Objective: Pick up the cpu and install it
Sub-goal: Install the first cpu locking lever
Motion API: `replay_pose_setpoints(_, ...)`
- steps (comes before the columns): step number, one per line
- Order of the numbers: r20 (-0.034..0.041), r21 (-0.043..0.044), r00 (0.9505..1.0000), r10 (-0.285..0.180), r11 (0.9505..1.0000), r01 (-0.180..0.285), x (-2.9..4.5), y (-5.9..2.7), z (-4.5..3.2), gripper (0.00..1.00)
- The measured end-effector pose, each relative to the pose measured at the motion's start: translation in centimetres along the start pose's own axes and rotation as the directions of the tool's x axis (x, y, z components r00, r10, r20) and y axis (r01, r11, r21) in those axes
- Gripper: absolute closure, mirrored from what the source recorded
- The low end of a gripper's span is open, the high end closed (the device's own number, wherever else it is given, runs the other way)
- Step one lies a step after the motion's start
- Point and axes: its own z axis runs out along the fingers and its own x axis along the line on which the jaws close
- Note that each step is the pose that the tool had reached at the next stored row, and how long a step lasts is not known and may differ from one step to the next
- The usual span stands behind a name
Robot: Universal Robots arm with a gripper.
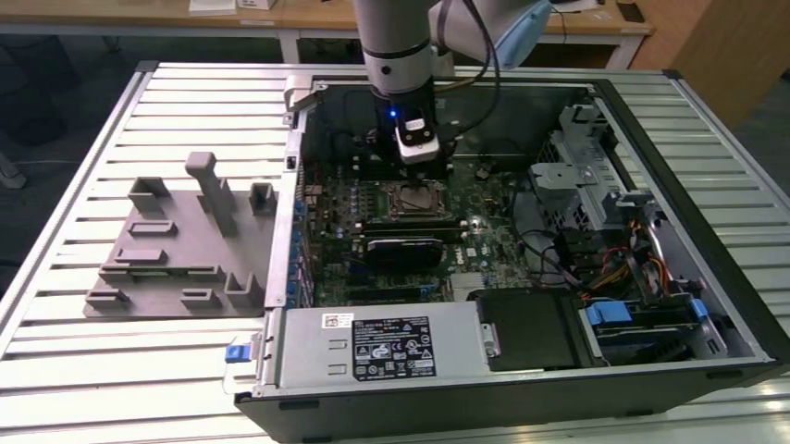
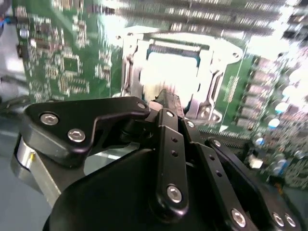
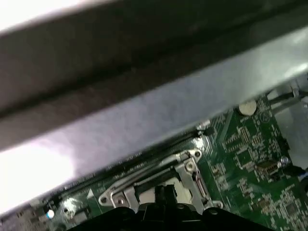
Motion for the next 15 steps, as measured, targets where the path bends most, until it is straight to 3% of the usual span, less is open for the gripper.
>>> replay_pose_setpoints(1,-0.0011,0.0135,1.0,-0.003,0.9999,0.003,-0.08,0.02,0.01,0.89)
replay_pose_setpoints(3,-0.0067,0.0236,1.0,-0.004,0.9997,0.004,-0.27,0.04,0.09,0.89)
replay_pose_setpoints(8,-0.0194,0.029,0.9998,-0.006,0.9996,0.007,-0.74,-0.04,0.26,0.89)
replay_pose_setpoints(15,-0.0225,0.0298,0.9997,-0.007,0.9995,0.008,-1.19,-0.94,0.33,0.89)
